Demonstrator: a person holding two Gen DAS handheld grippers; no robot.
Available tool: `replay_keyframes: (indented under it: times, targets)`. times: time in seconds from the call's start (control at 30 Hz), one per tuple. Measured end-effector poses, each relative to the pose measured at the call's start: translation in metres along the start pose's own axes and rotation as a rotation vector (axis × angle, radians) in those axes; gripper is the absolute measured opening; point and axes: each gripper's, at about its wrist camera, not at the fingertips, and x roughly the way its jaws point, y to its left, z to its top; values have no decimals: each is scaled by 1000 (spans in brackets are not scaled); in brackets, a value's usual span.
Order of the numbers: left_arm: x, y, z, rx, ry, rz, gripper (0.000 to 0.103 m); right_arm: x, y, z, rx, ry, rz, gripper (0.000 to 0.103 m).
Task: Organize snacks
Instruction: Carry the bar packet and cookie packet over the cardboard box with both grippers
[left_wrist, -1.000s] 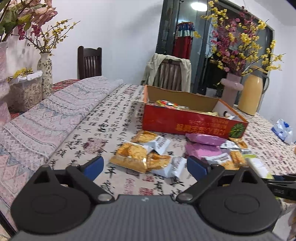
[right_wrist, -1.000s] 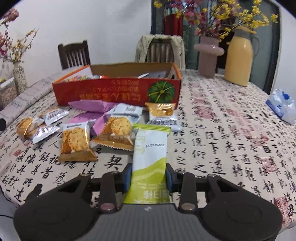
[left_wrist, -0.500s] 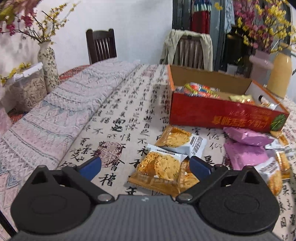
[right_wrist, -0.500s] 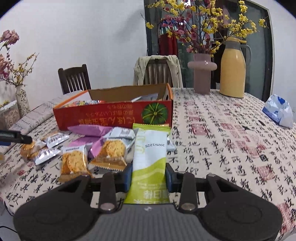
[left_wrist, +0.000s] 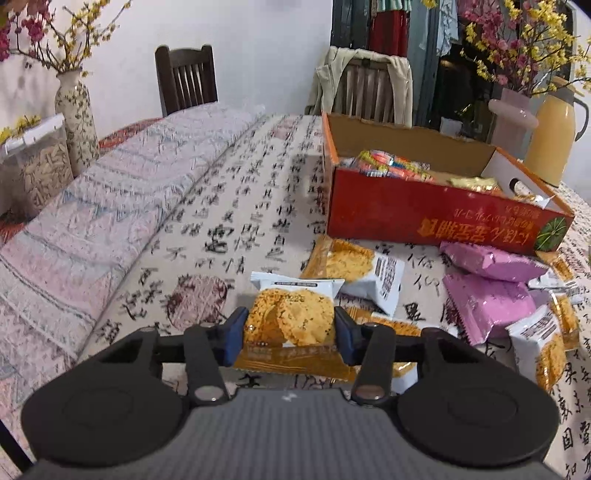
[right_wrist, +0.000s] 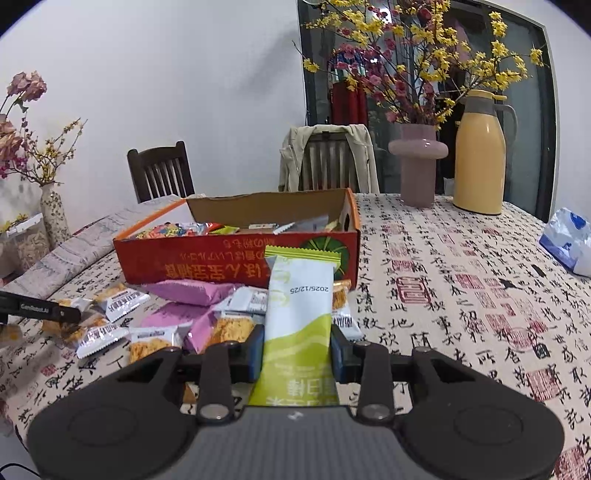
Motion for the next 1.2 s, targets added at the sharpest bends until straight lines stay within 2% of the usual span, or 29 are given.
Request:
replay_keyframes:
  times: [0.3, 0.63, 0.97, 1.2]
  targets:
    - [-30, -13, 29, 29, -105, -30, 49, 4, 1, 23, -10, -41, 7, 34]
    - [-38, -47, 81, 53, -194, -100, 49, 22, 8, 73, -22, -98, 37, 34]
    - [-12, -78, 130, 53, -227, -150, 49, 75, 18, 129, -8, -109, 77, 34]
    - [31, -93, 157, 45, -195, -164, 49, 125, 23, 150, 17, -82, 88, 34]
